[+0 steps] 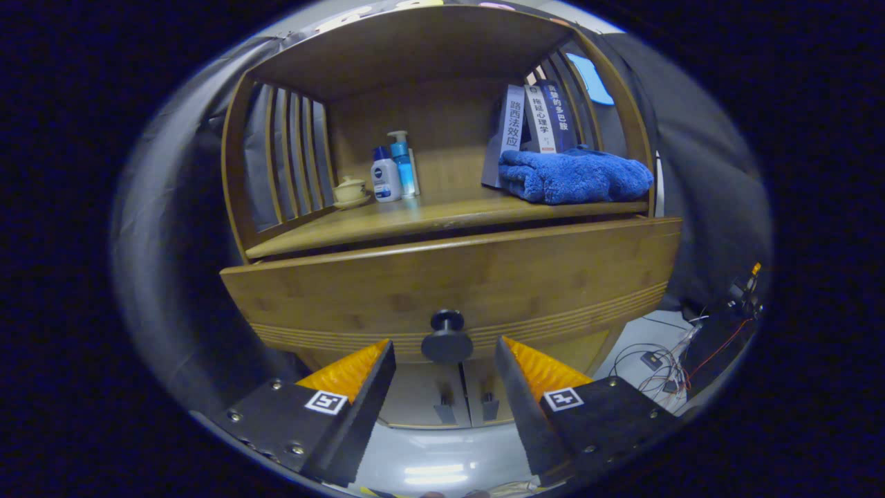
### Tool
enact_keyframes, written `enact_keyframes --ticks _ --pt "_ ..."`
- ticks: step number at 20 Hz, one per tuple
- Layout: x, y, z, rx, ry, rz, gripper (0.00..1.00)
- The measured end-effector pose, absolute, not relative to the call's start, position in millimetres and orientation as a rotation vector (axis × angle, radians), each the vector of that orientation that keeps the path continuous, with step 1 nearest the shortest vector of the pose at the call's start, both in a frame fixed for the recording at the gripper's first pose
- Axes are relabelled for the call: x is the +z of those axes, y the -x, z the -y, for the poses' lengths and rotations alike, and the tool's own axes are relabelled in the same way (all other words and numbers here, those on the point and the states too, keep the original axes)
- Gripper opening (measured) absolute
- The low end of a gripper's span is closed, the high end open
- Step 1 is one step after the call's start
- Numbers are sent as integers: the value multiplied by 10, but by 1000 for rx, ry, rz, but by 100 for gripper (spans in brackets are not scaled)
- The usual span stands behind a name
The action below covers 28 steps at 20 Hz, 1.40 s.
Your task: Pull open the drawer, take out the items inside it, and place them on the countertop above the cabinet.
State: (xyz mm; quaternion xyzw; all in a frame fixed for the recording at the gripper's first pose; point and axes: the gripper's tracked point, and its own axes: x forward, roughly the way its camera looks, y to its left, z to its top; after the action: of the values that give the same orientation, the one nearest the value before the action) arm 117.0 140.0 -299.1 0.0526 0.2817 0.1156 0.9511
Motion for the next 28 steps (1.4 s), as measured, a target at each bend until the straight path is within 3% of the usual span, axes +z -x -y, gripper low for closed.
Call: enact_keyframes --ticks 3,8,11,12,18,28 --pt "-3117 -1314 -1393 223 -97 -594 88" --pt "-3201 -1413 -1511 219 -66 -611 44" --pt "-3186 -1399 -1542 222 -84 -610 38" --pt "-3200 -1399 -1531 225 -81 -622 30" --pt "-3152 -1213 -1465 220 -79 -647 31" --pt "-3066 -344 -1107 119 -146 -660 31"
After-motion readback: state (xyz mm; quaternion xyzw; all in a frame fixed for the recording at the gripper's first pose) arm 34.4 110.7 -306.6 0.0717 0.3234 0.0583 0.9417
